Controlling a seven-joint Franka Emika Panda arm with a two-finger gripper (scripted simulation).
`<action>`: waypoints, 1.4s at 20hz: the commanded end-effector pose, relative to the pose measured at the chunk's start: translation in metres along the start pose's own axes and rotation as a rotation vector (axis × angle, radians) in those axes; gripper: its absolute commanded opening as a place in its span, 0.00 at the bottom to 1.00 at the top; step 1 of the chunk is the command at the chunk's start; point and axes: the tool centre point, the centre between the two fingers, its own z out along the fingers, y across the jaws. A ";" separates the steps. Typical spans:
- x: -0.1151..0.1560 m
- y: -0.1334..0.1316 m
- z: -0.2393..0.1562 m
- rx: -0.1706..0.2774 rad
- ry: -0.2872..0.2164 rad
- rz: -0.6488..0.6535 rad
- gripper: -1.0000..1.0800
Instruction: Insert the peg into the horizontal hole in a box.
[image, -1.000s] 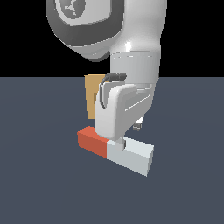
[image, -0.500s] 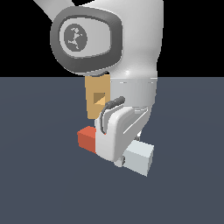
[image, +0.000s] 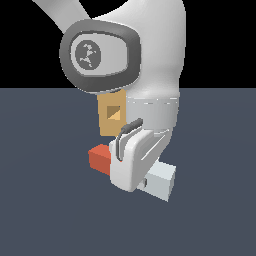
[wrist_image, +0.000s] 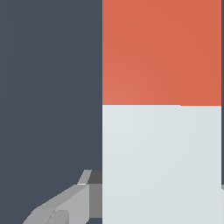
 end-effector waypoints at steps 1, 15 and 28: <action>-0.001 0.000 0.000 0.000 -0.001 0.000 0.00; 0.008 -0.004 -0.004 0.000 0.000 0.060 0.00; 0.048 -0.016 -0.021 -0.001 -0.001 0.345 0.00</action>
